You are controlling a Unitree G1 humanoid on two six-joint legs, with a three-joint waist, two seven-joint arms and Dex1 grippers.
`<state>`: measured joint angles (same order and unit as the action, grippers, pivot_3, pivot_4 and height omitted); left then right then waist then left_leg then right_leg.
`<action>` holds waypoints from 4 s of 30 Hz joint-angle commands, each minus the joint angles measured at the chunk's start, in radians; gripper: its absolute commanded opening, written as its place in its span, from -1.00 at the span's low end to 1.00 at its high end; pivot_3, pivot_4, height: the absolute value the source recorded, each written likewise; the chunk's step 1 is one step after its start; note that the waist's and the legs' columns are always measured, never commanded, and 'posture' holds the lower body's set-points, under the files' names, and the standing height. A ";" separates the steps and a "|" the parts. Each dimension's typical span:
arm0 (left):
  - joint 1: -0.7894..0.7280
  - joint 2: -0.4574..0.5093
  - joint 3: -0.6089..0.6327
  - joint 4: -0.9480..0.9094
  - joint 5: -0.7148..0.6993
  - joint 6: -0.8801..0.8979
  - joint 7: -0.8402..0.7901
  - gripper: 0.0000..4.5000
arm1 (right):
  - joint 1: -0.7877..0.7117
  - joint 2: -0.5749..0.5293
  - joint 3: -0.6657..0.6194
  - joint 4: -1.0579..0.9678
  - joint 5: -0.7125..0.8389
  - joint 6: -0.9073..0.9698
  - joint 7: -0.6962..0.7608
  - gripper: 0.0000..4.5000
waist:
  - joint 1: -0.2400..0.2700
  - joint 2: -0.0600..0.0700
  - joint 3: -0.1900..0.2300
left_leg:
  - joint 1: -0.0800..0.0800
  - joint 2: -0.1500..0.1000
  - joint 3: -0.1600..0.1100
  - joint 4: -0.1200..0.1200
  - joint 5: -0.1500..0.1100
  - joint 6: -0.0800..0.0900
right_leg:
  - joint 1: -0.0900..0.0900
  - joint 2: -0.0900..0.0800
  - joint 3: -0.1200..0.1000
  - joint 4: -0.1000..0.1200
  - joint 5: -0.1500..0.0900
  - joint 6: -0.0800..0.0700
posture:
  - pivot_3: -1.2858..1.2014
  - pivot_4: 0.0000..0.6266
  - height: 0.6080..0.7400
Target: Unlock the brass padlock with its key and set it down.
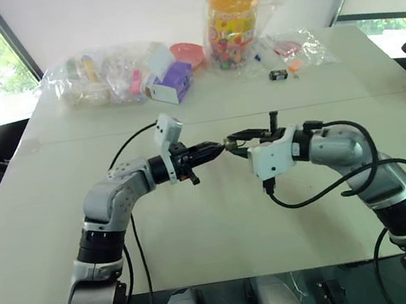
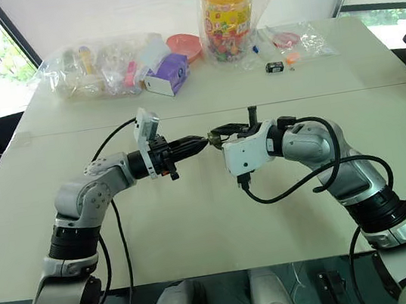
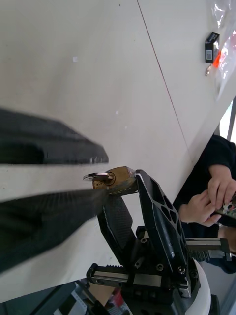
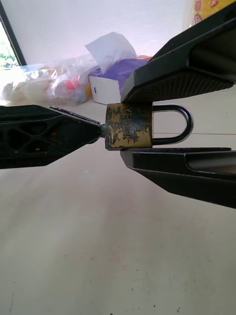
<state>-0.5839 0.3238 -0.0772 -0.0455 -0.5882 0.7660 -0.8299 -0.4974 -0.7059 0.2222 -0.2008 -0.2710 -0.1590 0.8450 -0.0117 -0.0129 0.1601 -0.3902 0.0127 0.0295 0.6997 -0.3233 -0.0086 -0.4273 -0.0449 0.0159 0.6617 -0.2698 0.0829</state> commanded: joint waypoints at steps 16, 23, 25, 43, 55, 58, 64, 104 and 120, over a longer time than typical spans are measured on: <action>0.037 0.055 -0.162 -0.015 0.297 -0.458 -0.068 -0.98 | -0.016 0.012 -0.009 -0.069 0.026 0.025 0.010 -0.69 | 0.002 0.000 0.000 | 0.000 0.000 0.000 0.000 0.000 0.000 | 0.000 0.000 0.000 0.000 0.000 0.000 | 0.03 -0.52 0.92; 0.008 0.038 -0.149 0.047 0.340 -0.553 -0.079 -0.98 | 0.015 0.013 0.017 -0.105 0.026 0.047 0.043 -0.69 | 0.001 0.000 0.000 | 0.000 0.000 0.000 0.000 0.000 0.000 | 0.000 0.000 0.000 0.000 0.000 0.000 | 0.03 -0.52 0.92; 0.007 0.036 -0.143 0.055 0.340 -0.553 -0.085 -0.98 | 0.018 0.015 0.021 -0.109 0.023 0.050 0.045 -0.69 | 0.001 0.000 0.000 | 0.000 0.000 0.000 0.000 0.000 0.000 | 0.000 0.001 0.000 0.000 0.000 0.000 | 0.03 -0.52 0.92; -0.016 0.034 0.096 -0.023 -0.158 0.214 -0.042 0.44 | -0.011 -0.002 0.002 -0.059 0.007 0.018 0.045 -0.69 | 0.000 0.000 0.000 | 0.000 0.000 0.000 0.000 0.000 0.000 | 0.000 0.000 0.000 0.000 0.000 0.000 | 0.03 -0.52 0.92; -0.004 -0.079 0.051 0.030 -0.061 0.101 0.090 0.44 | -0.026 0.003 0.007 -0.058 0.003 0.015 0.046 -0.69 | 0.001 0.000 0.000 | 0.000 0.000 0.000 0.000 0.000 0.000 | 0.000 0.000 0.000 0.000 0.000 0.000 | 0.03 -0.52 0.92; -0.007 -0.082 0.047 0.039 -0.056 0.094 0.082 0.44 | -0.025 0.001 0.006 -0.061 0.003 0.016 0.046 -0.69 | -0.002 0.000 0.000 | 0.000 0.000 0.000 0.000 0.000 0.000 | 0.000 0.000 0.000 0.000 0.000 0.000 | 0.03 -0.52 0.92; -0.013 -0.083 0.039 0.047 -0.048 0.087 0.069 0.20 | -0.027 -0.001 0.005 -0.059 0.001 0.015 0.045 -0.69 | 0.001 0.000 0.000 | 0.000 0.000 0.000 0.000 0.000 0.000 | 0.000 0.000 0.000 0.000 0.000 0.000 | 0.03 -0.52 0.92; -0.063 0.053 0.004 0.105 -0.039 0.075 -0.157 -1.00 | 0.043 0.039 -0.101 -0.199 0.288 0.436 0.056 -0.99 | 0.001 0.000 0.000 | 0.000 0.000 0.000 0.000 0.000 0.000 | 0.000 0.000 0.000 0.000 0.000 0.000 | 0.03 -0.52 0.92; -0.075 0.060 0.028 0.077 -0.074 0.108 -0.195 -1.00 | 0.070 0.063 -0.018 -0.124 0.239 0.387 0.005 -0.99 | 0.001 0.000 0.000 | 0.000 0.000 0.000 0.000 0.000 0.000 | 0.000 0.000 0.000 0.000 0.000 0.000 | 0.03 -0.52 0.92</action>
<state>-0.6283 0.3816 -0.0717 0.0714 -0.6330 0.8712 -1.0168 -0.4314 -0.6464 0.2062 -0.3296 -0.0267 0.2537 0.8597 -0.0107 -0.0129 0.1601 -0.3903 0.0124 0.0293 0.6997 -0.3234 -0.0084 -0.4271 -0.0448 0.0157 0.6615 -0.2699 0.0830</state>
